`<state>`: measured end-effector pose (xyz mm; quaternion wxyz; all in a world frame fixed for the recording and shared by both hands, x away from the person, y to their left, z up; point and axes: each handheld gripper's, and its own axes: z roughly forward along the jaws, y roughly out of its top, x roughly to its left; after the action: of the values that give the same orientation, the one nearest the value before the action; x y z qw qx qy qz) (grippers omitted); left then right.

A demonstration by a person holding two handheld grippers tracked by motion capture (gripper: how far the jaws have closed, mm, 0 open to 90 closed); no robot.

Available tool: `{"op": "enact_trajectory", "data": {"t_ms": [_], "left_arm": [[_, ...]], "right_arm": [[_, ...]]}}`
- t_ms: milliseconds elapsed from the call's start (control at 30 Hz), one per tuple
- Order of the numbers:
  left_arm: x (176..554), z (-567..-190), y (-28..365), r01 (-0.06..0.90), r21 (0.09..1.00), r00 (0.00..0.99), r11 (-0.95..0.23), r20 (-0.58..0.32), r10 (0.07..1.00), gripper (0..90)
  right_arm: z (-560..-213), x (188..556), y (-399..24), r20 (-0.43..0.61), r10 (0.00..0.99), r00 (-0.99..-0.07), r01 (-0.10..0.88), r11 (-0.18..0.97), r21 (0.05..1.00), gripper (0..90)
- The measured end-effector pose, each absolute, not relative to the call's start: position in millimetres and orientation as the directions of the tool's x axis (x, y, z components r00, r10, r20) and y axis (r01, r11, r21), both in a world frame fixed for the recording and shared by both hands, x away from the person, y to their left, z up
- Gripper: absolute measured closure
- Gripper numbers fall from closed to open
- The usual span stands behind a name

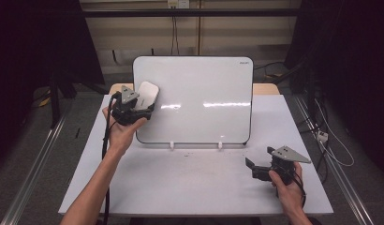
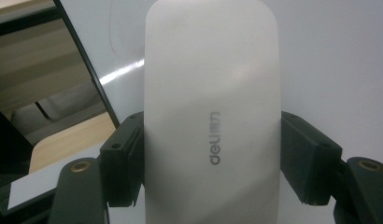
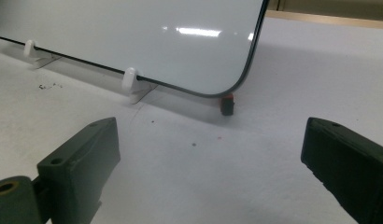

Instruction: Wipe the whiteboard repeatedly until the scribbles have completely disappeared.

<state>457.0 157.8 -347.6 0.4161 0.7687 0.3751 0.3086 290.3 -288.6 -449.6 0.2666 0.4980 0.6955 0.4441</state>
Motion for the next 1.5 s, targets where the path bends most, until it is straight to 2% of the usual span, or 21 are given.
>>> {"op": "enact_trajectory", "data": {"t_ms": [267,633,967,1067,1300,1500], "left_arm": [[467.0,-356.1,155.3,0.369,0.816,0.461,-0.445,0.255,0.850,31.0],[484.9,-336.9,149.0,0.401,0.819,0.434,-0.410,0.224,0.872,31.0],[510.8,-302.6,145.2,0.400,0.837,0.407,-0.373,0.203,0.891,31.0],[510.0,-306.0,142.5,0.385,0.839,0.392,-0.385,0.228,0.891,31.0],[504.9,-314.5,137.3,0.397,0.784,0.445,-0.477,0.290,0.847,31.1],[488.1,-335.4,141.8,0.412,0.756,0.490,-0.508,0.287,0.823,31.0]], "right_arm": [[-449.8,291.2,-287.2,0.072,0.929,-0.364,0.459,0.112,0.882,4.5],[-450.0,290.8,-289.0,0.072,0.928,-0.365,0.456,0.111,0.883,4.5],[-450.4,291.4,-289.2,0.076,0.928,-0.365,0.458,0.108,0.882,4.4],[-450.4,290.9,-289.9,0.076,0.928,-0.364,0.458,0.108,0.882,4.5],[-450.3,290.7,-289.2,0.074,0.928,-0.365,0.458,0.109,0.882,4.5],[-450.4,291.4,-287.3,0.073,0.927,-0.367,0.460,0.113,0.880,4.4]]}}
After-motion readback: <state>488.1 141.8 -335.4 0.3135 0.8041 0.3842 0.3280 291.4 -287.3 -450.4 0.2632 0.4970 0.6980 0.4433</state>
